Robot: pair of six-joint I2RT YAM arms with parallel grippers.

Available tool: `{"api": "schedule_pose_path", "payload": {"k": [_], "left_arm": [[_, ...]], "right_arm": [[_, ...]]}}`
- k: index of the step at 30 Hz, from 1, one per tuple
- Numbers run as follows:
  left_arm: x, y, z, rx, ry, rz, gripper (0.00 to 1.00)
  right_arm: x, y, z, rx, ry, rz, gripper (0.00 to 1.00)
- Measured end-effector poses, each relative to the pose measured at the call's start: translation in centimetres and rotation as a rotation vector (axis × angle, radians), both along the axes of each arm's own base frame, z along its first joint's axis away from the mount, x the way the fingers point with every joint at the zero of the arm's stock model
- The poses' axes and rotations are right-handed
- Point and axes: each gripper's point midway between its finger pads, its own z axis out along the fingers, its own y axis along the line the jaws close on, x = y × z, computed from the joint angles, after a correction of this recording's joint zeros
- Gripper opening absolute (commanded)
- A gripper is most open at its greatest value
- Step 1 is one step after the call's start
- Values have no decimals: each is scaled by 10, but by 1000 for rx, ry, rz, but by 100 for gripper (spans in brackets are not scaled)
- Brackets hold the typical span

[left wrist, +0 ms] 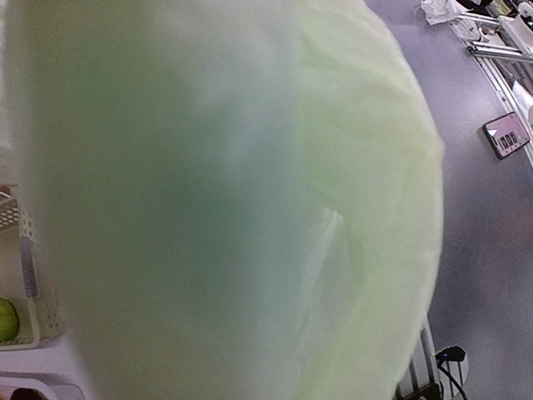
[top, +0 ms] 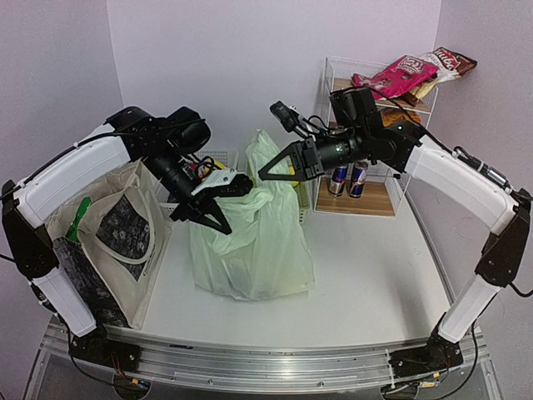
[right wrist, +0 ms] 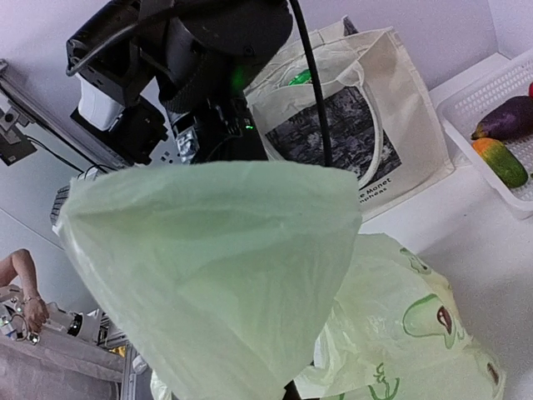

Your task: Place the mixed food into the grocery bags and tie them

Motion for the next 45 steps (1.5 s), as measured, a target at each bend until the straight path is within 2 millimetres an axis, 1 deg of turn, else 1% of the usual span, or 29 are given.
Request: {"api": "schedule_pose_path", "payload": {"k": [2, 4, 6, 11, 13, 14, 15, 17, 18, 20, 23, 27, 31, 33, 35, 38, 43, 45], "left_arm": [[-3, -3, 6, -8, -11, -6, 0], [-7, -5, 3, 4, -5, -11, 0], [-8, -6, -4, 31, 11, -9, 0], [3, -7, -30, 117, 36, 32, 0], [7, -8, -37, 140, 46, 50, 0], [8, -8, -39, 148, 51, 58, 0], [10, -9, -41, 154, 57, 66, 0], [12, -11, -44, 163, 68, 79, 0], [12, -11, -45, 164, 72, 82, 0], [10, -13, -46, 160, 78, 75, 0], [6, -16, -46, 152, 95, 72, 0], [5, -15, -50, 161, 118, 85, 0], [1, -15, -53, 165, 149, 84, 0], [-1, -17, -52, 151, 158, 76, 0], [-2, -20, -49, 134, 166, 68, 0], [-3, -24, -45, 104, 168, 51, 0], [3, -28, -43, 73, 139, 38, 0], [6, -30, -42, 59, 124, 35, 0]], "right_arm": [[-3, 0, -2, -11, 9, 7, 0], [-4, 0, -7, -27, 25, 9, 0], [-2, 1, -14, -42, 42, 11, 0], [2, 7, -34, -80, 85, 15, 0], [2, 7, -37, -86, 93, 17, 4], [2, 7, -37, -86, 95, 19, 7], [1, 7, -37, -84, 97, 22, 13], [0, 7, -37, -82, 106, 29, 42], [0, 7, -37, -83, 112, 29, 53], [3, 5, -40, -89, 118, 15, 66], [9, 2, -45, -96, 137, -2, 76], [13, -1, -54, -101, 152, -16, 78], [9, -5, -59, -104, 145, -19, 80], [9, -7, -57, -100, 129, -26, 81], [9, -9, -53, -98, 109, -36, 85], [11, -11, -48, -96, 83, -58, 88], [17, -14, -43, -110, 47, -125, 90], [20, -18, -40, -120, 19, -173, 90]]}}
